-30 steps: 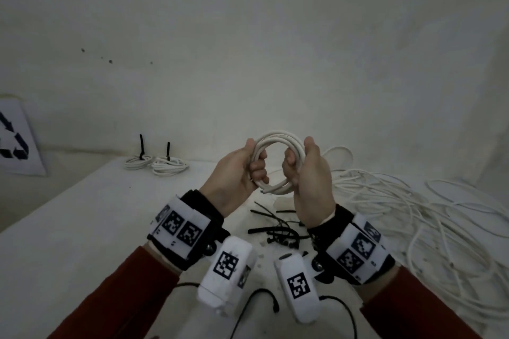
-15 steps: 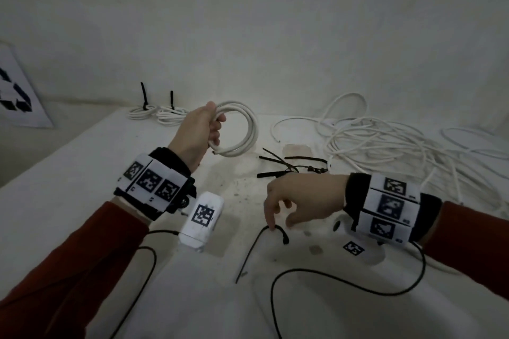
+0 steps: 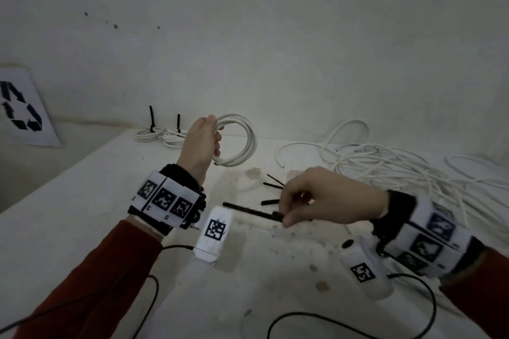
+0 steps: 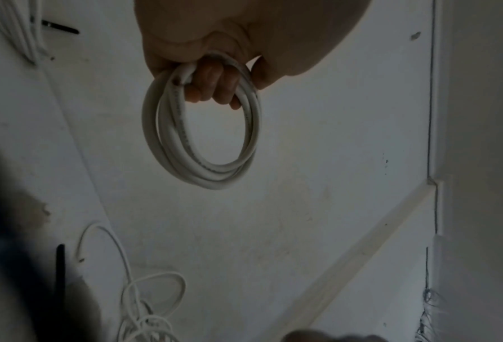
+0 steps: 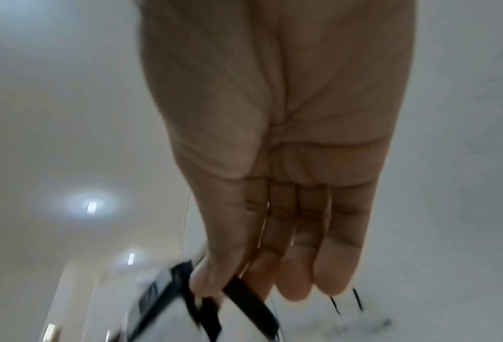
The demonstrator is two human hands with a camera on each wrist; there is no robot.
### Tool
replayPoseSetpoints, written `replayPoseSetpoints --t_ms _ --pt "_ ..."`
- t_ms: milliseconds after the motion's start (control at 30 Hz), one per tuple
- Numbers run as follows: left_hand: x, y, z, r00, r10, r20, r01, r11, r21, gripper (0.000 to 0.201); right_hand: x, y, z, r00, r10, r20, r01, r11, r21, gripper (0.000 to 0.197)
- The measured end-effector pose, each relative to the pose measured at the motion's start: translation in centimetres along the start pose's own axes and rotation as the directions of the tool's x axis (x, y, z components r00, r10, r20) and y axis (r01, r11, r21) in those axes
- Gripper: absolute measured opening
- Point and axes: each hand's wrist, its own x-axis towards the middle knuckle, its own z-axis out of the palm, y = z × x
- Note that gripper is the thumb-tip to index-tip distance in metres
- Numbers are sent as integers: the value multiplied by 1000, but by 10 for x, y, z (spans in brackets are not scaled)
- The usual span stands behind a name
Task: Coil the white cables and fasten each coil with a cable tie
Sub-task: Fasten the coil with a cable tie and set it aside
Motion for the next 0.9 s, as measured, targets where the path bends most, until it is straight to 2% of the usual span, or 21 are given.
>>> replayPoseSetpoints --t_ms 67,133,267,333,400,567,633,700,800,900 --pt "2 5 4 998 36 -53 -36 999 12 31 -9 -8 -20 987 41 -156 -6 976 218 8" --pt "1 10 12 995 70 -76 -69 997 18 31 -15 -15 -34 953 71 -294 63 905 420 6" --pt "-1 19 33 980 180 -85 -176 983 48 31 -6 -22 -39 877 135 -460 152 831 534 5" --pt "-4 23 45 968 242 -67 -238 969 58 30 6 -20 -37 827 171 -536 165 838 521 6" --pt "-10 27 56 954 297 -33 -295 954 58 29 18 -16 -35 749 183 -637 174 873 456 7" --pt "-21 30 81 942 335 8 -335 942 35 23 37 -4 -35 479 33 -877 242 955 169 13" --pt "-20 28 86 952 306 19 -307 952 7 27 40 2 -37 407 24 -913 232 964 129 14" --pt "-20 26 88 951 300 73 -300 954 -17 33 40 11 -38 398 58 -916 233 959 162 13" --pt "-22 24 85 910 364 199 -371 929 -4 36 39 25 -41 454 143 -879 264 921 287 19" --pt "-22 24 83 847 411 337 -436 900 0 27 36 33 -46 518 210 -829 336 841 423 19"
